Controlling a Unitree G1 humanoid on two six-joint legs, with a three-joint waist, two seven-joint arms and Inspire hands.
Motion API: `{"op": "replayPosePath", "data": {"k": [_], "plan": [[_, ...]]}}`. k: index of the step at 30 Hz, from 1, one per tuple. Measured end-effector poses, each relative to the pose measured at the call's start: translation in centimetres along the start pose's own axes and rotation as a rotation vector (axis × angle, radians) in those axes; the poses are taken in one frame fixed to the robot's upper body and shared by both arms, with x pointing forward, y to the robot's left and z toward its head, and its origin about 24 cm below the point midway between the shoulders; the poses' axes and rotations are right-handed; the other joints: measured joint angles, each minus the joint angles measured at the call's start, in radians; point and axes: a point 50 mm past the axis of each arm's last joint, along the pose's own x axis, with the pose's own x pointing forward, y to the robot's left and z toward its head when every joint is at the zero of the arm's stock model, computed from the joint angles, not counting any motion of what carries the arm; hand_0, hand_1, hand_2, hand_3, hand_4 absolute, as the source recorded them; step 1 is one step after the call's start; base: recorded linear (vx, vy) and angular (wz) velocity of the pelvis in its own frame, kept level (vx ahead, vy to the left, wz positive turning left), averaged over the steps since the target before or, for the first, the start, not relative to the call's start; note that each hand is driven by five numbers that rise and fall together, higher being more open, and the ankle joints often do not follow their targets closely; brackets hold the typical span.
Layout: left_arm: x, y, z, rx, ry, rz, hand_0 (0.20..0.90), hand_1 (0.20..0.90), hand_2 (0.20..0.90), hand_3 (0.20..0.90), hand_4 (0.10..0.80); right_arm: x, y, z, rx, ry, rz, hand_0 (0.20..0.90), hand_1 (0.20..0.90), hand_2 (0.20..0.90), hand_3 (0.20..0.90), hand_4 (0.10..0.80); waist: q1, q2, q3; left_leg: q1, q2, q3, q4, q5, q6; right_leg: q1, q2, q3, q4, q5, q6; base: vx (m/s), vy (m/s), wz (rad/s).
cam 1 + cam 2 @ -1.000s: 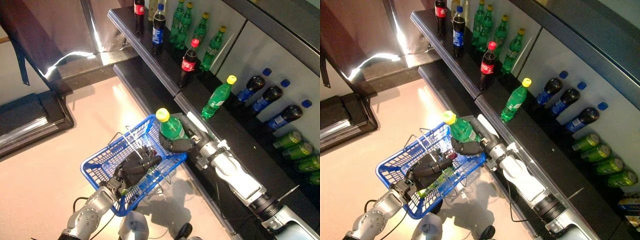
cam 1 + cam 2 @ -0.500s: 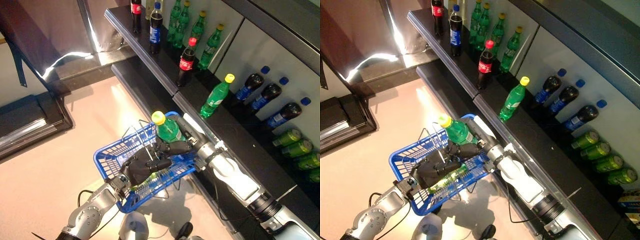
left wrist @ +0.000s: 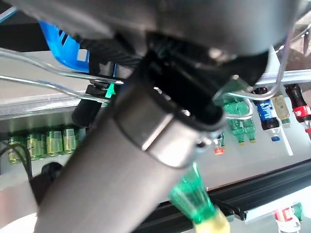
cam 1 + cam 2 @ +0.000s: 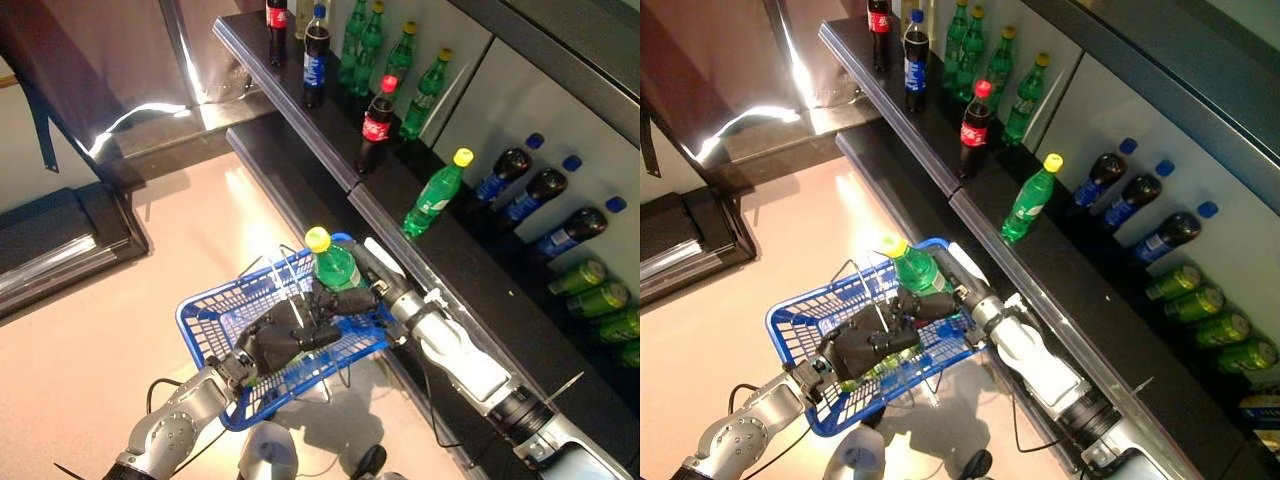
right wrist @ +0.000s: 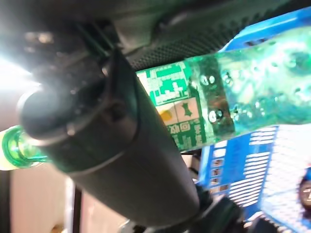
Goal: Pick up the drink and place into the basket.
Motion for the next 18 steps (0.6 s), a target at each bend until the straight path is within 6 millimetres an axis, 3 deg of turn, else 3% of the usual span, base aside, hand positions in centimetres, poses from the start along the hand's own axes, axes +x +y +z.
{"op": "replayPosePath", "data": {"k": [9,18], "plan": [[0.1,-0.4,0.1,0.001,-0.005,-0.054,0.300,0.300,0.300,0.200,0.100,-1.7,1.8,-4.7,0.027,0.235,0.025,0.300,0.300,0.300,0.200,0.100,0.006,0.000,0.000,0.000,-0.002,-0.011,0.000,0.000,0.000,0.011,-0.001,-0.018,-0.001,-0.005,0.003,0.005,-0.005,0.05],[0.4,-1.5,0.1,0.000,0.016,-0.100,0.300,0.300,0.300,0.200,0.100,-1.5,2.8,-4.5,-0.014,0.229,0.049,0.300,0.300,0.300,0.200,0.100,0.010,0.000,0.000,0.000,-0.003,-0.018,0.000,0.000,0.000,0.013,-0.001,-0.019,-0.001,-0.005,0.003,0.000,0.000,0.00]]}}
